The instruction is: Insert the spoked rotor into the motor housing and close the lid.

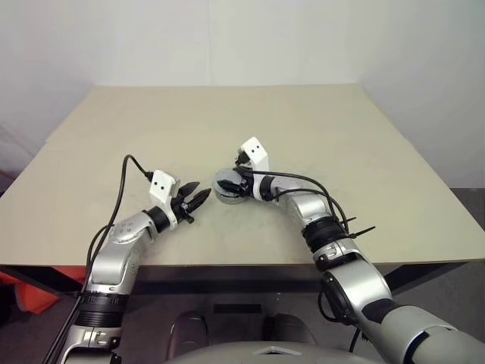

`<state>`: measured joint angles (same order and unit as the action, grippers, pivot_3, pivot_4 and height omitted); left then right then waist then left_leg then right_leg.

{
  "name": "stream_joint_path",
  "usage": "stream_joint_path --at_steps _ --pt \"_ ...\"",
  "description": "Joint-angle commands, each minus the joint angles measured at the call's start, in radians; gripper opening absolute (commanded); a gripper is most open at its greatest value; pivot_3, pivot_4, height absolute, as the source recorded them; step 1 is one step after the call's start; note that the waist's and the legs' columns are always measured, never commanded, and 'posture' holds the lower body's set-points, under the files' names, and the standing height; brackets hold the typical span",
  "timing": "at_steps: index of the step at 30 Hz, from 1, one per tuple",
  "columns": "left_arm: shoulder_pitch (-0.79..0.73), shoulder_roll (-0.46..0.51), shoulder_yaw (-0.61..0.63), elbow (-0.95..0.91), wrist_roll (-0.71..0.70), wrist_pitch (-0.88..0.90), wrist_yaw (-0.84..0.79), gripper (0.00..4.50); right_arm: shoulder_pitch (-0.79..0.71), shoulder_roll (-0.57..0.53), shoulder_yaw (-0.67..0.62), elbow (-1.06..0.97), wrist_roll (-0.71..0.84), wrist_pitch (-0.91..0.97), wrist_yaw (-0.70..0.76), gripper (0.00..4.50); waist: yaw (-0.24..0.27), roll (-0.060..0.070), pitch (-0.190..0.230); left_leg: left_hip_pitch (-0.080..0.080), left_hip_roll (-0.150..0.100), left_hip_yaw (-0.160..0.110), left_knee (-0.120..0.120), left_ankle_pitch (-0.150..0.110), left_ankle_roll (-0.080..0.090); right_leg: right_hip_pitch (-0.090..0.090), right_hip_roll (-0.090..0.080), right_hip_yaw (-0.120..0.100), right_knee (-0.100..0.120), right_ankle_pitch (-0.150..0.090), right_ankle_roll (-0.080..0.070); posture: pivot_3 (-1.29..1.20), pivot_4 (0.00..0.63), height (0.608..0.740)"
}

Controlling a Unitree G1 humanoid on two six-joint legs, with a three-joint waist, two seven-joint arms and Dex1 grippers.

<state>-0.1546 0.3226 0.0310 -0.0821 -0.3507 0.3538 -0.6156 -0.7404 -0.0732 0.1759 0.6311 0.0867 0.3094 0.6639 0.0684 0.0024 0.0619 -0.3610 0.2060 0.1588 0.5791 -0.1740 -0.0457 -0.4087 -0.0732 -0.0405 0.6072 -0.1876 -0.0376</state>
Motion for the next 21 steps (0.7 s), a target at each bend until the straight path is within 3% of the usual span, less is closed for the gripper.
stream_joint_path --at_steps 1,9,21 --pt "-0.002 0.015 0.018 -0.044 -0.009 -0.005 0.004 2.13 -0.013 -0.003 0.011 -0.013 -0.012 -0.022 0.02 3.17 0.0 0.0 0.0 0.0 0.0 0.0 0.0 0.0 0.0 0.0 0.0 0.0 0.0 0.0 0.0 0.0 0.0 0.74" --pt "0.022 0.032 0.039 -0.054 -0.021 0.001 0.004 2.13 -0.018 -0.01 -0.014 -0.045 0.012 0.022 0.051 3.17 0.0 0.0 0.0 0.0 0.0 0.0 0.0 0.0 0.0 0.0 0.0 0.0 0.0 -0.001 0.001 0.0 0.0 0.74" --pt "0.024 0.031 0.036 -0.058 -0.022 0.003 0.009 2.13 -0.013 -0.031 0.045 0.037 -0.087 -0.113 0.041 3.17 0.0 0.0 0.0 0.002 0.0 0.0 0.0 0.0 0.0 0.001 0.0 0.0 0.0 -0.001 0.002 0.0 0.0 0.74"
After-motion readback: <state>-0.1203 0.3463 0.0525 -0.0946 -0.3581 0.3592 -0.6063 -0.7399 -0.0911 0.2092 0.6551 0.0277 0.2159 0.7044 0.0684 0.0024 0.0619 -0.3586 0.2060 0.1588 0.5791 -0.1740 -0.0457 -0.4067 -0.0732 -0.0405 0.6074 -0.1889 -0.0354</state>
